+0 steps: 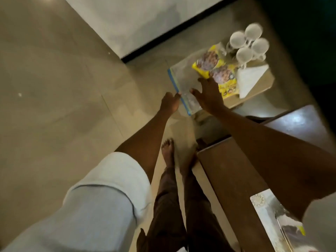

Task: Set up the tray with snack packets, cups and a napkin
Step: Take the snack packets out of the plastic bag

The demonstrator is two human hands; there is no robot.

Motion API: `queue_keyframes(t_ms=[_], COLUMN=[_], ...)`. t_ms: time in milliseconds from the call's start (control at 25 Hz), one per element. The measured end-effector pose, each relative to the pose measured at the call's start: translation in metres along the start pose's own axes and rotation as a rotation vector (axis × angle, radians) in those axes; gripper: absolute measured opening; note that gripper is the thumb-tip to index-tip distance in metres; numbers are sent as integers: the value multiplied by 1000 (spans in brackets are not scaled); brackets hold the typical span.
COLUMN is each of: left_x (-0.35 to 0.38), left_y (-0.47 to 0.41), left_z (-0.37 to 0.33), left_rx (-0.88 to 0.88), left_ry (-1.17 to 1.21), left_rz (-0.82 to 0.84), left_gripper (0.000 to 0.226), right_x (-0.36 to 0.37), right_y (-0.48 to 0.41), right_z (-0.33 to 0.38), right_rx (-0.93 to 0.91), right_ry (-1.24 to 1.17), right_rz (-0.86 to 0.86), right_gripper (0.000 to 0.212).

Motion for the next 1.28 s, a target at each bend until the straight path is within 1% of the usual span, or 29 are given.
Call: queue_keyframes(t_ms=[80,240,320,440,480,560,640,720,800,920,1000,1040,1080,1120,1200,1280], left_x=[19,61,78,93,94,97,96,93,88,73,64,60,64,61,48,13], left_y=[-46,-90,-96,-110,-116,-122,-123,-114,-104,-83,-56,-39,-28,-9,20,36], left_z=[30,76,85,91,88,76,74,73,78,66,59,56,65,60,29,-31], left_rx=[-79,-288,-347,-390,-398,-388,-377,-331,-279,-201,-190,-180,-205,-213,-168,-45], left_ry=[121,414,559,833,927,1030,1096,1088,1040,949,954,942,916,892,840,737], left_rz=[19,37,89,197,236,262,216,190,173,119,108,98,71,82,128,118], left_gripper=[64,57,61,76,76,66,45,29,21,29,34,33,30,26,20,24], right_x=[44,115,134,147,149,146,145,143,144,126,112,103,110,101,70,20], right_y=[-18,-22,-17,-26,-34,-46,-51,-45,-36,-31,-15,-2,12,27,45,33], right_z=[-10,-34,-47,-52,-52,-56,-55,-54,-49,-32,-21,-15,-18,-17,-10,20], right_rx=[0,18,52,48,45,91,184,200,170,173,201,214,256,285,335,339], right_ry=[-38,-101,-144,-170,-168,-189,-245,-286,-294,-335,-350,-362,-360,-378,-450,-588], right_rz=[41,110,130,153,175,196,220,217,205,102,72,71,84,48,-39,-161], right_gripper=[60,55,54,52,53,57,59,57,51,30,16,14,13,12,10,9])
Point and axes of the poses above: each hand's wrist, its own y-axis away from the middle knuckle, its own x-axis out of the palm, z = x × y, the point moved 2 cm from there along -y, towards the middle knuckle, and after that the axes turned 2 degrees about -z, right-handed, at the moved point
